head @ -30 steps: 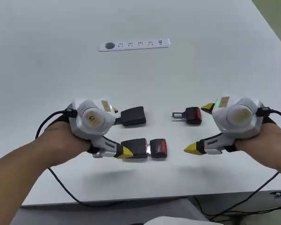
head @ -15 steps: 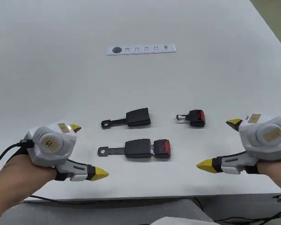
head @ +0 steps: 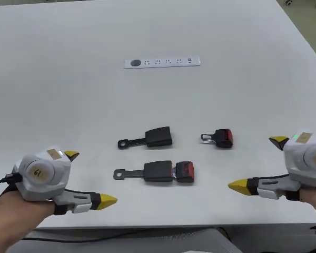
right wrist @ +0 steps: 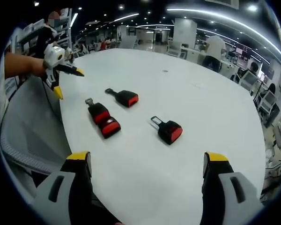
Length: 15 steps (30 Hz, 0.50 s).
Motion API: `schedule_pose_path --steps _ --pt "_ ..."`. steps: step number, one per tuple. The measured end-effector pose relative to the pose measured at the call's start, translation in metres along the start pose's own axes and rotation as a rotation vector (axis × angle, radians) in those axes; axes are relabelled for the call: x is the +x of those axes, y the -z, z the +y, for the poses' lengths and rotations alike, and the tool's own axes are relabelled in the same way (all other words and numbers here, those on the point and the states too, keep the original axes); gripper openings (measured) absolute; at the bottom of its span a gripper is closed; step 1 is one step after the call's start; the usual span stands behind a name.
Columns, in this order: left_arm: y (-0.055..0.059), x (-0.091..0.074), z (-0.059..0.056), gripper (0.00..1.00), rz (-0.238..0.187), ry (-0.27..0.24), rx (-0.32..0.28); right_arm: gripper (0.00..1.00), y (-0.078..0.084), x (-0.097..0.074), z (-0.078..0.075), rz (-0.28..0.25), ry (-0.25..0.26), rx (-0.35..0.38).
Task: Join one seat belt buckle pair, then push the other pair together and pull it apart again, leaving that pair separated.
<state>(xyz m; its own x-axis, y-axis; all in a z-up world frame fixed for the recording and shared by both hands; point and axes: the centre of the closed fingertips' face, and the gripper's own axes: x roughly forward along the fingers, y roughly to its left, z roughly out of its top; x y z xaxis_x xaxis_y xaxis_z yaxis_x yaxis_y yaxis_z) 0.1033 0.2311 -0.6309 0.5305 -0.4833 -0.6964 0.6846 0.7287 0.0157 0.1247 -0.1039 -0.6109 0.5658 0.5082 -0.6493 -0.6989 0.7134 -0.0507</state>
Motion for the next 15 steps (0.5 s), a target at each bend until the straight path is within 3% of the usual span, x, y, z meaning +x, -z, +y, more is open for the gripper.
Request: schedule_pose_path --steps 4,8,14,15 --pt "0.001 -0.001 0.002 1.00 -0.006 -0.009 -0.002 1.00 0.000 -0.001 0.001 -0.006 -0.002 0.023" --pt "0.003 -0.001 0.000 1.00 0.002 -0.010 0.021 1.00 -0.008 -0.002 0.003 -0.048 -0.015 0.136" --pt "0.004 -0.001 -0.009 1.00 0.001 -0.003 0.029 1.00 -0.004 -0.003 -0.007 -0.047 -0.004 0.168" --pt "0.005 -0.001 -0.009 1.00 0.004 -0.004 0.030 1.00 -0.005 -0.004 -0.005 -0.059 -0.017 0.212"
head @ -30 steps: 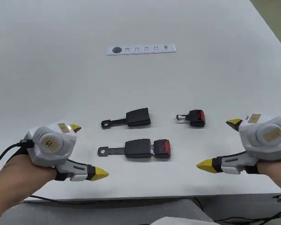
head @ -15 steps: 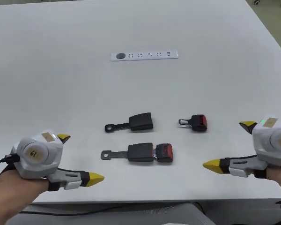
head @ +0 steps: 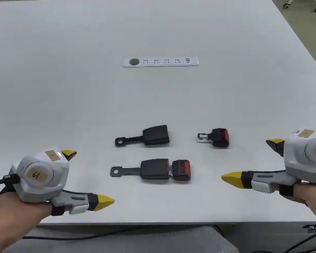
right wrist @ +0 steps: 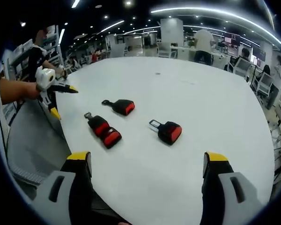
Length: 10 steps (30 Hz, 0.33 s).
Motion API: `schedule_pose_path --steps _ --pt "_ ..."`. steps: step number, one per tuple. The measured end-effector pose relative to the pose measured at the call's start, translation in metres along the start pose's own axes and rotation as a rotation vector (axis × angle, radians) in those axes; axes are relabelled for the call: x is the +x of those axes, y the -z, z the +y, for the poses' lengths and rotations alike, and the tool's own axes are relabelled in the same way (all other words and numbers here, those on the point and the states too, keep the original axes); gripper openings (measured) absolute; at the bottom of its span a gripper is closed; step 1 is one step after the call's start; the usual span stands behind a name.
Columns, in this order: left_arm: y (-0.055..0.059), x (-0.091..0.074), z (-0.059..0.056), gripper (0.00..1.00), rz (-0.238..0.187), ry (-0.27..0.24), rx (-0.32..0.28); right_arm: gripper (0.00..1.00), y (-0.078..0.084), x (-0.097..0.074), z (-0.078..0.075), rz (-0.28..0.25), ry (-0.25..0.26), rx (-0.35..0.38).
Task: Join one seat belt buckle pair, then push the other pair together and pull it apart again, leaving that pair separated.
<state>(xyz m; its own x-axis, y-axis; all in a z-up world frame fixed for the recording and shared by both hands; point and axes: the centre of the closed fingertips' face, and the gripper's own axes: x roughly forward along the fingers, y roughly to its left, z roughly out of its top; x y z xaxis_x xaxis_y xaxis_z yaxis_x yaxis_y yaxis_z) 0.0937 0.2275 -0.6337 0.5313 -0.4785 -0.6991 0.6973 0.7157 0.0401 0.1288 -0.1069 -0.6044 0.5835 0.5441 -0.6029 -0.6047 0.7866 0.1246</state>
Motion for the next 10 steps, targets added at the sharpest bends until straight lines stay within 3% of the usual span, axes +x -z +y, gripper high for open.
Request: schedule_pose_path --steps 2,3,6,10 --pt "0.003 -0.001 0.002 1.00 -0.001 -0.001 -0.006 1.00 -0.004 -0.004 -0.001 -0.052 -0.025 0.123" --pt "0.003 -0.002 0.002 1.00 -0.002 -0.002 -0.010 1.00 -0.002 -0.005 -0.004 -0.052 -0.019 0.135" --pt "0.003 -0.003 0.002 1.00 -0.007 -0.006 -0.018 1.00 0.003 -0.007 -0.010 -0.029 0.002 0.092" --pt "0.003 -0.004 0.001 1.00 -0.011 -0.011 -0.024 0.99 0.006 -0.010 -0.008 -0.022 0.001 0.090"
